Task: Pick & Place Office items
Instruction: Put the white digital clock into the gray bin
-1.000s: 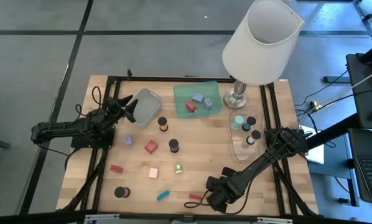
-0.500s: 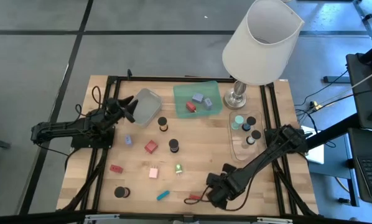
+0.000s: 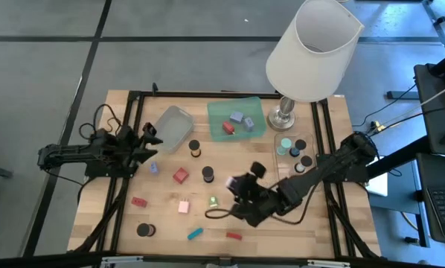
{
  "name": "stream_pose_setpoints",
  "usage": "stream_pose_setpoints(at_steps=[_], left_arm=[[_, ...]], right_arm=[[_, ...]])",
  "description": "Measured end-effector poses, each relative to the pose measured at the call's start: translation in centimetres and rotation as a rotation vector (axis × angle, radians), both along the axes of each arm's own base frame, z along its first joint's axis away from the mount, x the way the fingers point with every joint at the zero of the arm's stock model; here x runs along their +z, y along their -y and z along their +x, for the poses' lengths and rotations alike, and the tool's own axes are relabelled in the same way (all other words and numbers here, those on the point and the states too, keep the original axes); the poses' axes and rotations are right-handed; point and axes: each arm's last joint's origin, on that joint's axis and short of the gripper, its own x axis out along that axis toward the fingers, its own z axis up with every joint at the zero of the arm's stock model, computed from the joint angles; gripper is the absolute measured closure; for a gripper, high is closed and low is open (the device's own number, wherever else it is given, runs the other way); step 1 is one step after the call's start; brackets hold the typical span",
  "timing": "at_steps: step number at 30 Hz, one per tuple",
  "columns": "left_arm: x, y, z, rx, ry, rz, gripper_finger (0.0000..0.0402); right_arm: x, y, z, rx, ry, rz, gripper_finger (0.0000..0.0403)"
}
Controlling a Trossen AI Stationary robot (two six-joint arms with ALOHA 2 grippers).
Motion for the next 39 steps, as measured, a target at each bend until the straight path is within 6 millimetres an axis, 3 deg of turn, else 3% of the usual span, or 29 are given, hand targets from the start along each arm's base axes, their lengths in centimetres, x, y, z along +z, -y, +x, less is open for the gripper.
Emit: stream_pose_setpoints(at_steps=[7, 13, 17, 22, 30, 35, 39], left_arm=[[-0.1, 0.8, 0.3, 0.020, 0.001, 0.127, 0.0213], [-0.7, 1.3, 1.0, 0.098, -0.074, 0.131, 0.0206], [-1.3, 1.3, 1.7, 0.157, -0.161, 0.008, 0.0189], [-2.3, 1.0, 2.6, 0.236, -0.262, -0.288, 0.0164], [-3.9, 0.8, 3.9, 0.295, -0.336, -0.615, 0.0156], [-3.9, 0.8, 4.7, 0.315, -0.321, -0.604, 0.0157], [-2.9, 1.1, 5.3, 0.326, -0.291, -0.396, 0.0157]], right_arm=[[3.1, 2.4, 4.3, 0.182, 0.215, -0.108, 0.0245], [3.8, 5.6, 6.4, 0.356, 0.238, -0.109, 0.0245], [3.3, 7.8, 6.8, 0.370, 0.152, -0.194, 0.0245], [2.6, 10.4, 7.0, 0.318, 0.023, -0.295, 0.0245], [0.9, 12.9, 7.5, 0.286, -0.102, -0.311, 0.0244], [1.6, 13.3, 8.7, 0.284, 0.078, -0.224, 0.0244], [3.7, 13.3, 9.8, 0.372, 0.330, -0.170, 0.0244]])
